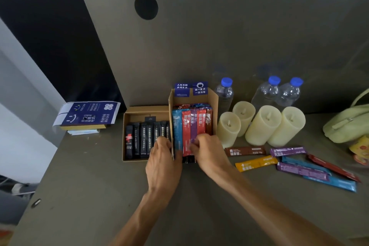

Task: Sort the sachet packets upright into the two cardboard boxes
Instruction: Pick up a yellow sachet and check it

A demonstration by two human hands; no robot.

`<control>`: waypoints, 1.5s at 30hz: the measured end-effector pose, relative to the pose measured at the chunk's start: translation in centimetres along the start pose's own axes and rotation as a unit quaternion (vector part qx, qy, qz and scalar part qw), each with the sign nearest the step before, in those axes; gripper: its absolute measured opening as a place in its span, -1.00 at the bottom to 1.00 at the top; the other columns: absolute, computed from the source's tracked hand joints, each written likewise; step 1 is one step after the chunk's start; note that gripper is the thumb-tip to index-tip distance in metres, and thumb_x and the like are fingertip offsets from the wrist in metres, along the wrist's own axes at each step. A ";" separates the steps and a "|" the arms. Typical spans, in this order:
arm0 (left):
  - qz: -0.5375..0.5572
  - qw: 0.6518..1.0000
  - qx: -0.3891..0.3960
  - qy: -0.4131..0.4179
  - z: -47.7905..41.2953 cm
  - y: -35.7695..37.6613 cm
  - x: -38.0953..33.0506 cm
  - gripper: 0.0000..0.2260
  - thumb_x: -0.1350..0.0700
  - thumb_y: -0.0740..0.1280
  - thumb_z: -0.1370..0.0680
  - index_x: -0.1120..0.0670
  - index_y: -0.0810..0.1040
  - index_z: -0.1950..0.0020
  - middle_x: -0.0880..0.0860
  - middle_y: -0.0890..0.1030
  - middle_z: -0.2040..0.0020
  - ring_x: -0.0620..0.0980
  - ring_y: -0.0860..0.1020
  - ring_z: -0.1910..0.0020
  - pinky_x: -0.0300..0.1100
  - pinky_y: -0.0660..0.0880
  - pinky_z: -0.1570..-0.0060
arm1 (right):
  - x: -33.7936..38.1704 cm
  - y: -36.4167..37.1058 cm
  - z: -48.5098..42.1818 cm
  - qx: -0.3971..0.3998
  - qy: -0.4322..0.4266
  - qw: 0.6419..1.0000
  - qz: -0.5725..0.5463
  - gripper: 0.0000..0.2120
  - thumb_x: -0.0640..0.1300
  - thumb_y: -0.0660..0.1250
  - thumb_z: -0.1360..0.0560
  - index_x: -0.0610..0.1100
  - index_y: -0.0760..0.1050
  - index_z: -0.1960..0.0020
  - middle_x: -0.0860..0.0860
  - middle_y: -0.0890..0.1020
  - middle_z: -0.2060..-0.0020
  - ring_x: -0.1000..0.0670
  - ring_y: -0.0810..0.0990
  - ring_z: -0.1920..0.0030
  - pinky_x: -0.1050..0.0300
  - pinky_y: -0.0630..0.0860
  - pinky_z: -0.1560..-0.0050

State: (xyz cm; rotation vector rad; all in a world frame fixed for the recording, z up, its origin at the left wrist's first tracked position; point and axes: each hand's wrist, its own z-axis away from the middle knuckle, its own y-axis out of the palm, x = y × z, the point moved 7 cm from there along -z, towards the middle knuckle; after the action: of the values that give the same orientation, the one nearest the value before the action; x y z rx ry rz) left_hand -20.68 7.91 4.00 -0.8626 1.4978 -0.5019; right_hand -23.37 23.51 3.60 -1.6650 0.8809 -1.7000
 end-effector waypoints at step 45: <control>0.244 0.938 0.235 0.068 3.7 9.3 -12.8 -0.86 0.10 0.44 -0.53 -0.03 0.57 -0.07 -0.14 0.66 0.07 -0.21 0.63 0.12 -0.31 0.55 0.09 | -14.3 -8.7 6.8 0.015 0.010 0.982 -0.187 -0.81 -0.22 0.43 -0.52 0.06 0.63 0.17 0.10 0.66 0.35 0.13 0.61 0.36 0.24 0.53 0.26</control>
State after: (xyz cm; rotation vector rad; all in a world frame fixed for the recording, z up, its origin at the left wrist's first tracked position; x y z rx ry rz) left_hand -19.85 24.09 4.76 -0.0717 1.5574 -0.5200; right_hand -15.75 39.78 1.88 -1.8856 0.5706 -1.9647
